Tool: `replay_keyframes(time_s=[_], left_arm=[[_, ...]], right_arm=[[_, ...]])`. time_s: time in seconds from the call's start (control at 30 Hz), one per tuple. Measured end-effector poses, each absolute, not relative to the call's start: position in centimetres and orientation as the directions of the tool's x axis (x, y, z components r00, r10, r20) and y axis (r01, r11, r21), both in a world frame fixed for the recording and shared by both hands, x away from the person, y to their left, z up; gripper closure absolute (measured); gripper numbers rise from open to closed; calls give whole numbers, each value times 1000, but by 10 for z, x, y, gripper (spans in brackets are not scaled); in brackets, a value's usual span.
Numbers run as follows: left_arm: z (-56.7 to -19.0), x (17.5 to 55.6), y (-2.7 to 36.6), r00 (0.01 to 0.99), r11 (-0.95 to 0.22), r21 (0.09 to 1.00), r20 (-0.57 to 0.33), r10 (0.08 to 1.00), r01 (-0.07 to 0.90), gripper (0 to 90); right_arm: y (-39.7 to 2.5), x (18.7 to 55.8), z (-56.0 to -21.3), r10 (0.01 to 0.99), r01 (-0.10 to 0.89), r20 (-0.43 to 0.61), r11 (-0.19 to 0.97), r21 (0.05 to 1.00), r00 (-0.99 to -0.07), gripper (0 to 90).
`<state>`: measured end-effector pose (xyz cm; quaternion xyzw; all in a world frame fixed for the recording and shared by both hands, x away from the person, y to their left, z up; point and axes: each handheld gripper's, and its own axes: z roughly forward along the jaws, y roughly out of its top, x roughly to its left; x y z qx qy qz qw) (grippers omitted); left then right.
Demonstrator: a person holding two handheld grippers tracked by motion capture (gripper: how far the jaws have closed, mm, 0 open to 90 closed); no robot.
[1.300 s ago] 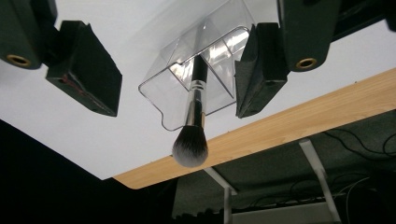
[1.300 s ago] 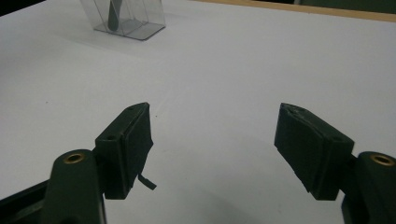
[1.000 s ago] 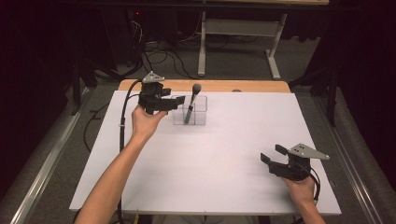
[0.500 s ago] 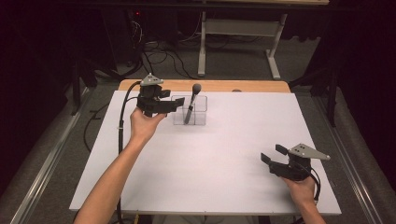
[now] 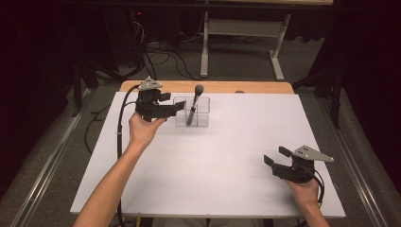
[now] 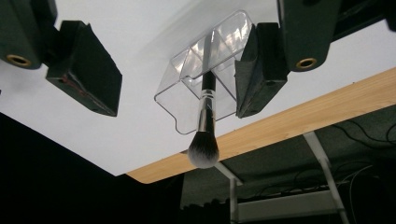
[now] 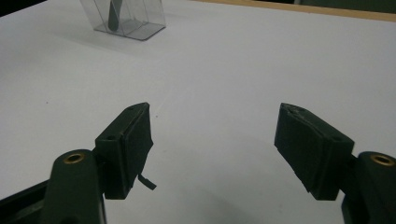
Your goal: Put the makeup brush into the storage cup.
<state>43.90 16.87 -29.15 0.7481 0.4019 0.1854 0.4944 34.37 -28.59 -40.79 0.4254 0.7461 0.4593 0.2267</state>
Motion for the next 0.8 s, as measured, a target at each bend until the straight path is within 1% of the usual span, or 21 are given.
replay_keyframes(time_s=[0.53,0.7,0.8], left_arm=[[-290,425,180,609,-165,898,-133,782,408,322],[-291,422,183,617,-140,900,-162,770,412,322],[-290,419,184,618,-139,902,-161,770,408,323]], right_arm=[[-286,344,-408,844,428,55,213,878,-533,292],[-286,344,-408,844,428,54,215,878,-534,292],[-286,344,-408,844,429,53,216,877,-533,292]])
